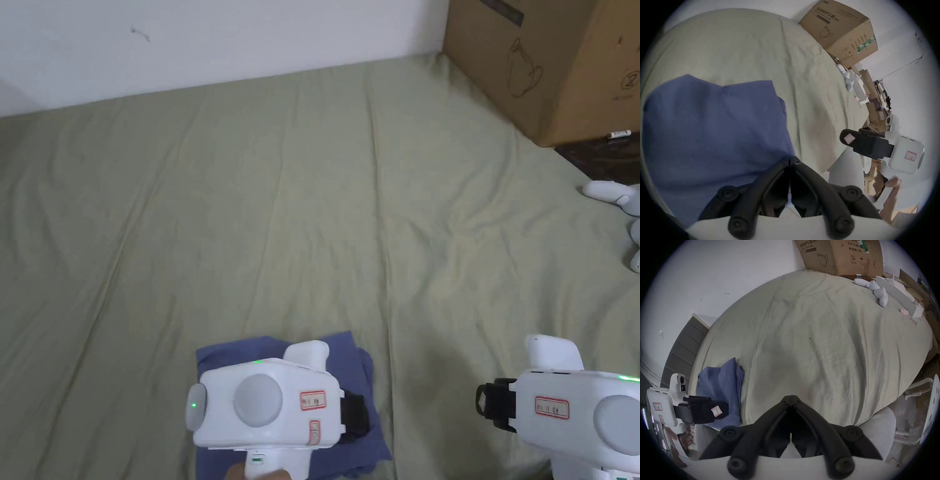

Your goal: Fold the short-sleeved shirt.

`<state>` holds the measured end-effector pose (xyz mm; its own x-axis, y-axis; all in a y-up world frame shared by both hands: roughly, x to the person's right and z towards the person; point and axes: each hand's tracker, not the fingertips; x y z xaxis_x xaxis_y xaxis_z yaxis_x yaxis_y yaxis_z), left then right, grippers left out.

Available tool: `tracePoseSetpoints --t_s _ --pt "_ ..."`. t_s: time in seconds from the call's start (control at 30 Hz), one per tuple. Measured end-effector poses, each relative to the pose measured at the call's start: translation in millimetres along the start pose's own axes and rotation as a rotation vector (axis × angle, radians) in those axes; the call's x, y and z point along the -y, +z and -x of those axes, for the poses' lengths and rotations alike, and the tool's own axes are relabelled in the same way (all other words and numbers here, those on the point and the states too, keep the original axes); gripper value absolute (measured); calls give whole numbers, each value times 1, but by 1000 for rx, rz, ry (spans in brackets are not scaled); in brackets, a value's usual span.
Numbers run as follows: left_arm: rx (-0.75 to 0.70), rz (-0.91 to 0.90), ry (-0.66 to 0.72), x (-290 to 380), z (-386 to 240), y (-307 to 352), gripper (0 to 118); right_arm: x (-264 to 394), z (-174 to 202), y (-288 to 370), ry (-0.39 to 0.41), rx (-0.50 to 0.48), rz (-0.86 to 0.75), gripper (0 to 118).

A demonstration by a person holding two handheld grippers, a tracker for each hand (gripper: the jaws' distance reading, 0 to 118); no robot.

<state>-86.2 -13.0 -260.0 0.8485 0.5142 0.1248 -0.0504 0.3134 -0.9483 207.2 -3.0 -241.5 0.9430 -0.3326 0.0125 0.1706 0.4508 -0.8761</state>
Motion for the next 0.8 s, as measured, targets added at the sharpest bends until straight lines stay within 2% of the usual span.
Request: tracePoseSetpoints --t_s 0.17,0.27,0.37,0.43,0.53,0.67,0.8 --pt "123 133 -60 19 -22 -27 2 -1 1 0 -2 -4 6 0" --pt "65 101 -53 27 -22 -29 2 -4 4 5 16 2 1 0" --pt "173 18 33 20 -7 5 2 -11 8 13 29 -9 -14 0" --pt "216 -95 15 11 3 41 2 -19 17 17 52 -29 -32 0" --pt "208 -199 8 5 25 89 2 -30 43 19 130 -108 -45 0" --pt "181 -316 110 14 71 135 2 -39 98 9 267 -249 -8 0" --pt "130 -358 235 39 121 154 2 -33 149 -33 363 -316 116 0"
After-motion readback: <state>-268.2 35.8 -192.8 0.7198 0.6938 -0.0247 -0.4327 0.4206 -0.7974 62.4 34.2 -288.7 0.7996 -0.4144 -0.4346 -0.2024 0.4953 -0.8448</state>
